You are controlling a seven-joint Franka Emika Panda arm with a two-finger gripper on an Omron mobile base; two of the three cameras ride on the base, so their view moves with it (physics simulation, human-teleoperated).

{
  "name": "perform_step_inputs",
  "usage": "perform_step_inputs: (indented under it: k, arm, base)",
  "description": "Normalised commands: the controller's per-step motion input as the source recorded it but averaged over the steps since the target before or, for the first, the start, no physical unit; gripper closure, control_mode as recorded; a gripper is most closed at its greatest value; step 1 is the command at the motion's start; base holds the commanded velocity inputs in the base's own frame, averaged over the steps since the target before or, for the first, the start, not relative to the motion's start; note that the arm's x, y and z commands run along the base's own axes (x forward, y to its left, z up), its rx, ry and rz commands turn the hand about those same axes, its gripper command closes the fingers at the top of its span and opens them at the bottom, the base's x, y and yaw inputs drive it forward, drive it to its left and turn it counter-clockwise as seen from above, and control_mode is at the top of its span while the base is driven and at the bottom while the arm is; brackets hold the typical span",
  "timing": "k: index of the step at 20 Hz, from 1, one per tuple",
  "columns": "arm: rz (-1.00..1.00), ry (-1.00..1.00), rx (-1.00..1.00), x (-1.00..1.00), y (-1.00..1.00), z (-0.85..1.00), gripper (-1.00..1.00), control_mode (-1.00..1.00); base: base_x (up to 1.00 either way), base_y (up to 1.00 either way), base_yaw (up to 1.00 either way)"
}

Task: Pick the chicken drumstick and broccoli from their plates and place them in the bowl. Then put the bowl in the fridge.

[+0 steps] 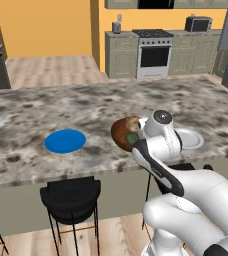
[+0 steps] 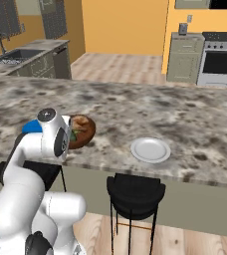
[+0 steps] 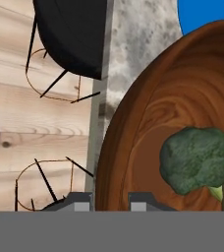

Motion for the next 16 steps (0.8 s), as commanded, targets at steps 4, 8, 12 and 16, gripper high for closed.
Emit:
perform_step_inputs:
  k: [4, 8, 12, 16]
  arm:
    - [0.0, 0.0, 0.0, 0.0, 0.0, 0.0, 1.0, 1.0]
    - [0.0, 0.0, 0.0, 0.0, 0.0, 0.0, 1.0, 1.0]
    - [0.0, 0.0, 0.0, 0.0, 0.0, 0.0, 1.0, 1.0]
    - [0.0, 0.0, 0.0, 0.0, 0.0, 0.0, 1.0, 1.0]
  base:
    - [0.0, 0.0, 0.0]
    - [0.0, 0.0, 0.0]
    - [-0.13, 0.02, 0.0]
    - [-0.53, -0.06, -0.12]
